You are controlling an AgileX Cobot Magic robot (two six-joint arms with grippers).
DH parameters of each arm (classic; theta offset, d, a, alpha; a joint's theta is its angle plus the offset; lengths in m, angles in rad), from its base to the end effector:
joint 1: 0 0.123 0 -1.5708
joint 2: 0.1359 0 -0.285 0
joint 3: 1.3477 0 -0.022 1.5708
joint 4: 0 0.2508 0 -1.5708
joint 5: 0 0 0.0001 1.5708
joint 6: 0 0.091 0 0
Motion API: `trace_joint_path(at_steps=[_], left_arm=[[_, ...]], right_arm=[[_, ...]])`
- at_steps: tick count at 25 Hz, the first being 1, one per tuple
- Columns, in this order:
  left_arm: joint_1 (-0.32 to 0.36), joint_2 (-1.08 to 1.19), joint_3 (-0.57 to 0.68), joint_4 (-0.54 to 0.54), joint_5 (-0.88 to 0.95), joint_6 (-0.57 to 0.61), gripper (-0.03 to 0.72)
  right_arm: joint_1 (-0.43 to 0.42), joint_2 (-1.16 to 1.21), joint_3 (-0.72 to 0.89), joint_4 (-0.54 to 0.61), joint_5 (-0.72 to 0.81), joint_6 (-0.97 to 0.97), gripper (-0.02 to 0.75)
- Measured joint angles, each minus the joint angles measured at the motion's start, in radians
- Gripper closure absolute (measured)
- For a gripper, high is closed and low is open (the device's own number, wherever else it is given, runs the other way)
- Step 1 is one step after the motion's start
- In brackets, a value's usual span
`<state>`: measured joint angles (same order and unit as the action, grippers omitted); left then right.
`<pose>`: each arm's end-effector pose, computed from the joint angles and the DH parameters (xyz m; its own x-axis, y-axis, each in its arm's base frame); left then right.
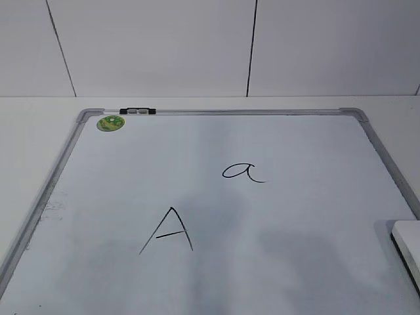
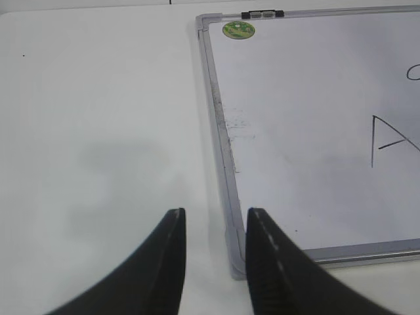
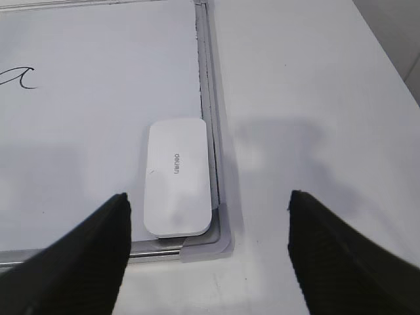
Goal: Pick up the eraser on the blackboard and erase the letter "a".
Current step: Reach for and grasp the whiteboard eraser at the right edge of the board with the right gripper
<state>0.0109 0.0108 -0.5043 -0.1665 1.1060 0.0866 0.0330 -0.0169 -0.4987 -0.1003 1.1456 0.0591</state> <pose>-0.0061 -0.0136 0.2759 -0.4952 0.0059 -0.8688 0.1235 0.9903 -0.0637 -0.0109 -0.0087 0.2704 -0.5138 0.0006 -0.8579 0.0544 0.9980 -0.0319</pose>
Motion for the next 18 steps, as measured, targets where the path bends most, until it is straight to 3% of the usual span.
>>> trace_joint_path(at_steps=[5, 18], left_arm=[[0.000, 0.000, 0.000, 0.000, 0.000, 0.000, 0.454], [0.000, 0.000, 0.000, 0.000, 0.000, 0.000, 0.453]], right_arm=[[0.000, 0.050, -0.042, 0.000, 0.004, -0.004, 0.146], [0.000, 0.496, -0.230, 0.000, 0.013, -0.036, 0.146]])
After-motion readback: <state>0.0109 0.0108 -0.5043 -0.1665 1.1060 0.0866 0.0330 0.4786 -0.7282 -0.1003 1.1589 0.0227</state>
